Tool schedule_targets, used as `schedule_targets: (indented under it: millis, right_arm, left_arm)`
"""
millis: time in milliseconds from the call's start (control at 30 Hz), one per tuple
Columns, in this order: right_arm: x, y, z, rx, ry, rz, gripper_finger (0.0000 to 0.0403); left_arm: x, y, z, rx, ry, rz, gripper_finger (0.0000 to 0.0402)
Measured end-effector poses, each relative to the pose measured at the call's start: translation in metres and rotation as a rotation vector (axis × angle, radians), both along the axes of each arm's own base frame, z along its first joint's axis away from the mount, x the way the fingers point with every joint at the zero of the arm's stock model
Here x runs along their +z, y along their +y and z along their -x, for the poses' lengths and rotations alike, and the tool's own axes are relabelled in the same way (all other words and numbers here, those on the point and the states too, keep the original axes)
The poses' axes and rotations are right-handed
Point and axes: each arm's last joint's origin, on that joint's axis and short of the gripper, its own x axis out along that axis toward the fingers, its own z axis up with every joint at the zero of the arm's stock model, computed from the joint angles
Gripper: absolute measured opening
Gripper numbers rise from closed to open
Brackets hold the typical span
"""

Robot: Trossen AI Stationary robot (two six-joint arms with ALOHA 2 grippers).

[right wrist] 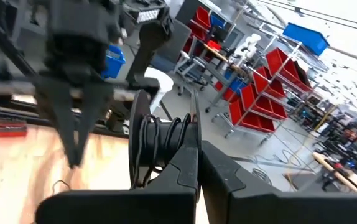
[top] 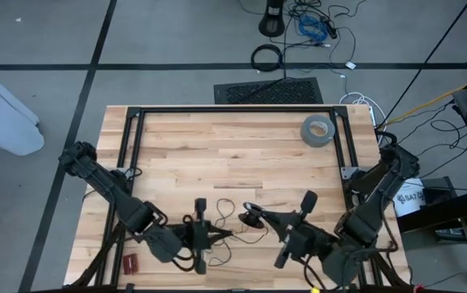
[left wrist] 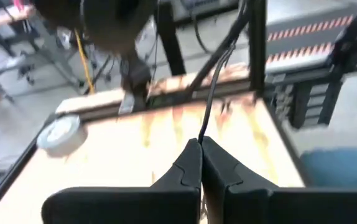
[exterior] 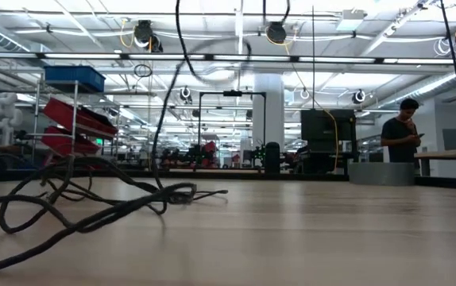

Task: Coil cords
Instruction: Coil the black wire onto the spool

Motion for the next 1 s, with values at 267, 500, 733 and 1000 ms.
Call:
schedule_targets:
  millis: [267, 500, 733, 1000]
  right_arm:
    - [0.007, 0.015, 0.013, 0.065, -0.027, -0.009, 0.0]
    - [0.006, 0.025, 0.021, 0.19, -0.003, -0.012, 0.0]
    - [0.003, 0.021, 0.016, 0.249, 0.024, -0.047, 0.0]
    - [-0.007, 0.003, -0.002, 0.279, 0.123, -0.021, 0.0]
  left_arm:
    - [-0.009, 0.024, -0.01, 0.146, 0.066, -0.015, 0.0002]
    - [-0.015, 0.035, -0.006, 0.329, 0.079, -0.082, 0.0002]
    - [0.002, 0.031, 0.013, 0.319, 0.032, -0.037, 0.0002]
    - [0.019, 0.014, 0.042, 0.309, -0.044, -0.037, 0.0002]
